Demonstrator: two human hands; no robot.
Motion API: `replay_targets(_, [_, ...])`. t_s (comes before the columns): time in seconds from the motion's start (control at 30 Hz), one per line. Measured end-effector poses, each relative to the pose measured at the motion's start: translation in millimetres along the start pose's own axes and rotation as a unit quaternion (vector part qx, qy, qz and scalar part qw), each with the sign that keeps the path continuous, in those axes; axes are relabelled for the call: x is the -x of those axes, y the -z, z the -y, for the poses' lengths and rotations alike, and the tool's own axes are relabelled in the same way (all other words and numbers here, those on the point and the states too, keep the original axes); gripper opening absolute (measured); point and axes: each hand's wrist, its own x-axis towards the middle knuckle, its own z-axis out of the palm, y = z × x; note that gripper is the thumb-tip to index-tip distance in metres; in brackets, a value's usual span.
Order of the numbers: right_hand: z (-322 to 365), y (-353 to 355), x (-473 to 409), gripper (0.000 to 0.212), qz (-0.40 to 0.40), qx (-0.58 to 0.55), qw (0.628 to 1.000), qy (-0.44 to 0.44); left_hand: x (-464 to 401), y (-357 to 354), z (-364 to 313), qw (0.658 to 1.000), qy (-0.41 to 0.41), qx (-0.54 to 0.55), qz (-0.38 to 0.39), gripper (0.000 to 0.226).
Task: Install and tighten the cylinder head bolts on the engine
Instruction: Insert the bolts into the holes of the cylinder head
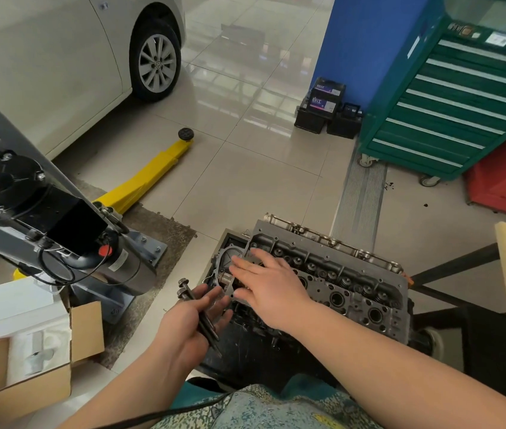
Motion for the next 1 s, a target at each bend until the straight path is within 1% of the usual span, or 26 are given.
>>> replay_targets(0.03, [-1.3,0.0,-1.3,0.058,0.035,0.01,0.999,-0.01,0.7,-1.4,1.3,1.0,0.005,-0.013,0.011,0.03])
replay_targets(0.07, [-2.9,0.2,-0.9,0.059,0.051,-0.002,0.998,-0.021,2.1,-2.6,2.5,0.999,0.012,-0.031,0.027,0.031])
replay_targets(0.1, [-4.5,0.8,0.8,0.058,0.044,-0.036,0.998,-0.037,3.9,-3.5,3.4,0.997,0.022,-0.056,0.05,0.031])
replay_targets(0.13, [-5.7,2.2,3.0,0.054,0.019,-0.088,0.994,-0.06,6.3,-4.3,3.8,0.993,0.033,-0.087,0.079,0.032])
replay_targets(0.17, [-6.4,5.0,5.2,0.05,-0.008,-0.156,0.984,-0.088,8.7,-4.8,4.0,0.985,0.046,-0.124,0.114,0.034])
replay_targets(0.2, [-7.6,8.3,7.1,0.046,-0.021,-0.233,0.965,-0.119,11.4,-5.5,4.4,0.973,0.061,-0.165,0.151,0.036])
replay_targets(0.23, [-9.2,11.3,8.9,0.041,-0.012,-0.309,0.94,-0.143,14.3,-6.8,5.1,0.958,0.078,-0.205,0.188,0.038])
replay_targets(0.27, [-10.7,14.0,11.4,0.034,0.009,-0.362,0.919,-0.155,17.1,-8.6,6.7,0.942,0.096,-0.237,0.219,0.041])
replay_targets(0.33, [-15.0,16.5,19.7,0.02,0.034,-0.385,0.909,-0.157,20.3,-11.4,13.9,0.922,0.121,-0.268,0.251,0.048])
replay_targets(0.37, [-18.3,17.0,24.4,0.017,0.032,-0.392,0.905,-0.162,20.8,-12.9,18.5,0.921,0.124,-0.269,0.253,0.048])
replay_targets(0.43, [-24.5,19.2,33.3,0.013,0.002,-0.431,0.884,-0.181,18.9,-16.2,26.4,0.93,0.109,-0.246,0.249,0.044])
replay_targets(0.5, [-27.7,23.8,41.8,0.013,-0.053,-0.488,0.849,-0.195,12.6,-19.9,29.1,0.948,0.076,-0.187,0.246,0.036])
replay_targets(0.53, [-29.4,26.5,45.5,0.015,-0.094,-0.515,0.827,-0.205,8.3,-21.8,28.2,0.959,0.052,-0.149,0.233,0.032])
replay_targets(0.6, [-34.0,32.5,52.1,0.019,-0.189,-0.537,0.788,-0.237,-3.1,-24.6,23.3,0.983,-0.007,-0.084,0.164,0.027])
replay_targets(0.63, [-37.0,33.3,55.3,0.02,-0.226,-0.523,0.782,-0.251,-9.3,-25.7,20.2,0.991,-0.033,-0.066,0.115,0.025])
replay_targets(0.67, [-39.4,32.5,58.2,0.022,-0.249,-0.493,0.792,-0.259,-14.5,-26.4,16.9,0.994,-0.053,-0.06,0.07,0.022])
replay_targets(0.7, [-40.6,30.8,61.2,0.022,-0.258,-0.448,0.816,-0.26,-19.0,-26.9,14.3,0.995,-0.067,-0.061,0.036,0.02])
replay_targets(0.77, [-38.7,26.2,65.7,0.023,-0.249,-0.351,0.87,-0.24,-24.8,-27.4,12.3,0.995,-0.08,-0.063,0.004,0.018])
replay_targets(0.87, [-36.1,18.7,68.7,0.025,-0.231,-0.26,0.921,-0.178,-26.7,-29.0,16.8,0.995,-0.077,-0.067,-0.01,0.016])
replay_targets(0.93, [-35.7,13.9,70.9,0.025,-0.231,-0.208,0.942,-0.125,-25.8,-30.3,20.3,0.995,-0.072,-0.073,-0.009,0.017])
replay_targets(1.0, [-34.2,10.3,72.1,0.024,-0.231,-0.174,0.954,-0.079,-24.4,-32.1,21.4,0.995,-0.068,-0.079,-0.003,0.018])
